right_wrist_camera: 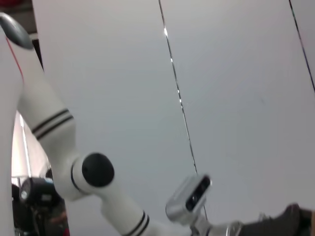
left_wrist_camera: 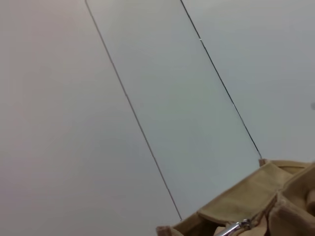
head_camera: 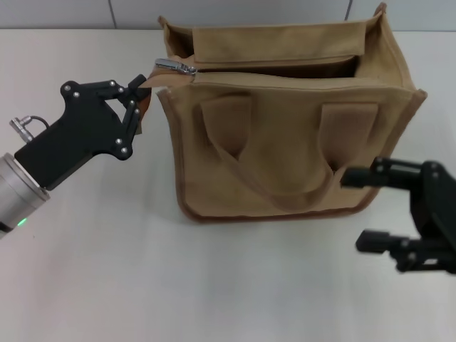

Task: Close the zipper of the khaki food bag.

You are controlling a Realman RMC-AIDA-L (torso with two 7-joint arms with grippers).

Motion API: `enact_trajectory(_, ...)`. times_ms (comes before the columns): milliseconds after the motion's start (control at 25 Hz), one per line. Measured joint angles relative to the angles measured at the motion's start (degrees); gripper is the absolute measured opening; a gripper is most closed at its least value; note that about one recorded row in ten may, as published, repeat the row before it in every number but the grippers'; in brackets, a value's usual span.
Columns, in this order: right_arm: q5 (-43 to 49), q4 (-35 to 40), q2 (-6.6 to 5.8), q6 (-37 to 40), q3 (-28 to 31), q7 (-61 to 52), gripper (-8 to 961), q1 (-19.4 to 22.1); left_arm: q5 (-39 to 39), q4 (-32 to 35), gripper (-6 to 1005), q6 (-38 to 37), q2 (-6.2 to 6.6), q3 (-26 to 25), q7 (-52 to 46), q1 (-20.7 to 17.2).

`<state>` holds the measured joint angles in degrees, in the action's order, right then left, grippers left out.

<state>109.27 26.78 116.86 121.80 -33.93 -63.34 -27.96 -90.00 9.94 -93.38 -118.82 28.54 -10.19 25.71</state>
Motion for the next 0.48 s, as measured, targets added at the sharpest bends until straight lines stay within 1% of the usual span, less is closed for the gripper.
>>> enact_trajectory(120, -2.1, 1.0, -0.2, 0.6, 0.1, -2.6, 743, -0.6, 0.0, -0.4, 15, -0.2, -0.06, 0.0, 1.8, -0.4)
enact_trajectory(200, -5.6, 3.7, -0.23, 0.9, -0.1, -7.2, 743, -1.4, 0.5, -1.6, 15, -0.6, -0.11, 0.0, 4.2, -0.5)
enact_trajectory(240, -5.6, 3.7, -0.23, 0.9, -0.1, -7.2, 743, -1.4, 0.5, -1.6, 16, -0.6, -0.11, 0.0, 4.2, -0.5)
enact_trajectory(360, -7.7, 6.9, -0.24, 1.0, 0.0, -12.9, 743, -3.0, 1.6, -2.9, 16, -1.5, -0.11, -0.1, 6.6, -0.5)
enact_trajectory(400, -9.0, 8.7, -0.34, 0.8, 0.1, -16.8, 743, -4.2, 1.8, -3.1, 16, -2.0, -0.11, -0.1, 6.9, -0.6)
enact_trajectory(480, -9.5, 9.5, -0.48, 0.5, 0.1, -18.8, 743, -4.9, 2.0, -3.2, 16, -2.9, -0.1, -0.2, 7.1, -0.7)
